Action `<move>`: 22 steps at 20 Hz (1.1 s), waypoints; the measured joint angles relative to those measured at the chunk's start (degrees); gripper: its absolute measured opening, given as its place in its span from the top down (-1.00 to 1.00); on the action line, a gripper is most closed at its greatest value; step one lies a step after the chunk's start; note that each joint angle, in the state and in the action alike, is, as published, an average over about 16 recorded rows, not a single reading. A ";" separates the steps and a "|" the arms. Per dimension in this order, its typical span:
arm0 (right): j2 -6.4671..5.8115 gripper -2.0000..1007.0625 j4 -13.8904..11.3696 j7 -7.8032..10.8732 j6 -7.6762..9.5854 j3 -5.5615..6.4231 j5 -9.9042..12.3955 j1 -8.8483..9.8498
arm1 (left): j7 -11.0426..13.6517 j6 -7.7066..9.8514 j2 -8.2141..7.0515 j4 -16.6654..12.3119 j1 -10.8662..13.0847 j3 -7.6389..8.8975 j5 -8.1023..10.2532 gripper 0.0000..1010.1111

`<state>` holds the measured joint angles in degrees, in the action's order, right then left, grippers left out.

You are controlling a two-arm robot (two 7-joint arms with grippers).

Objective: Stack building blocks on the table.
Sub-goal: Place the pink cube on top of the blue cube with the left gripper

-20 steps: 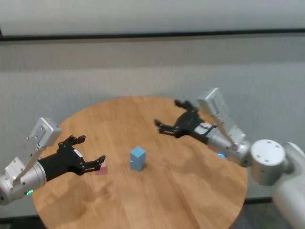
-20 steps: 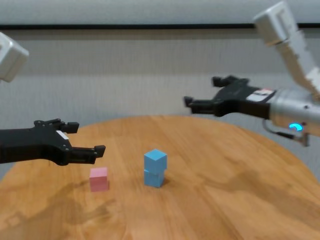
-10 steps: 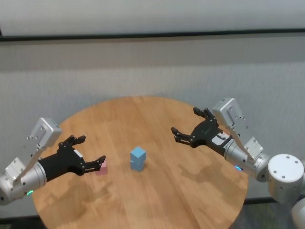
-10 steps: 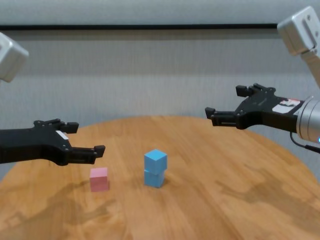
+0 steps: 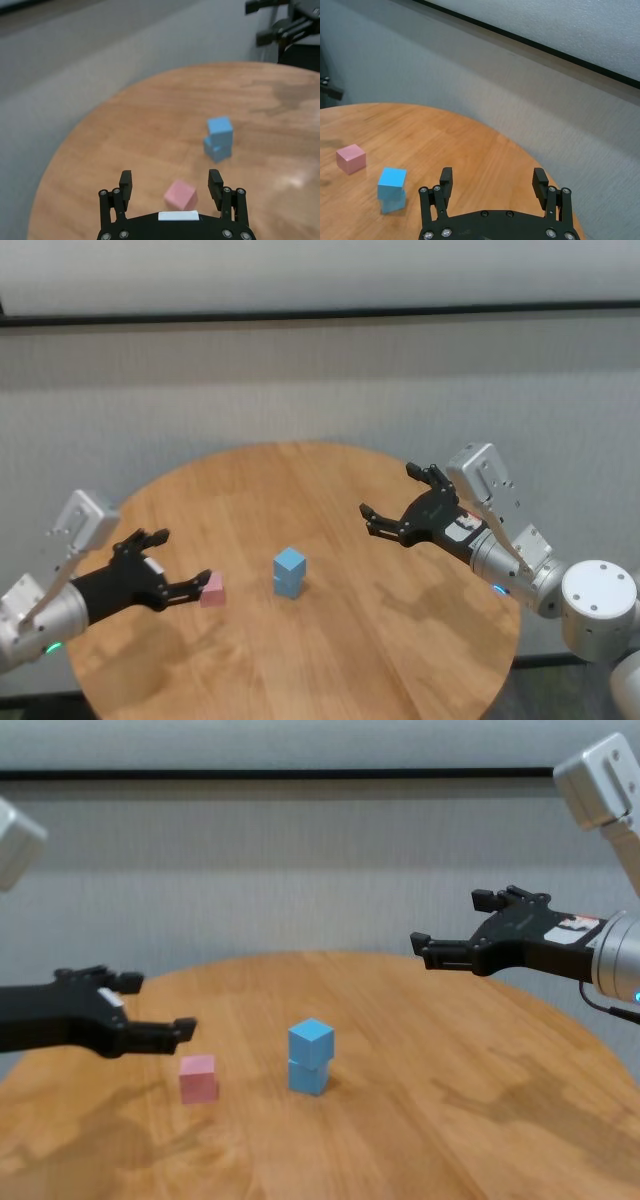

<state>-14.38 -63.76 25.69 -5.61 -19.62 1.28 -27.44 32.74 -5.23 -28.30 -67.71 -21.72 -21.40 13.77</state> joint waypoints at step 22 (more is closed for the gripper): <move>0.31 -1.00 0.88 0.09 -0.28 0.12 0.14 -0.56 | 1.93 3.41 3.16 8.69 -4.28 -1.91 0.74 -0.98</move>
<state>-14.06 -62.87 25.78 -5.89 -19.50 1.41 -28.00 34.67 -1.82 -25.15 -59.02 -26.00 -23.31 14.51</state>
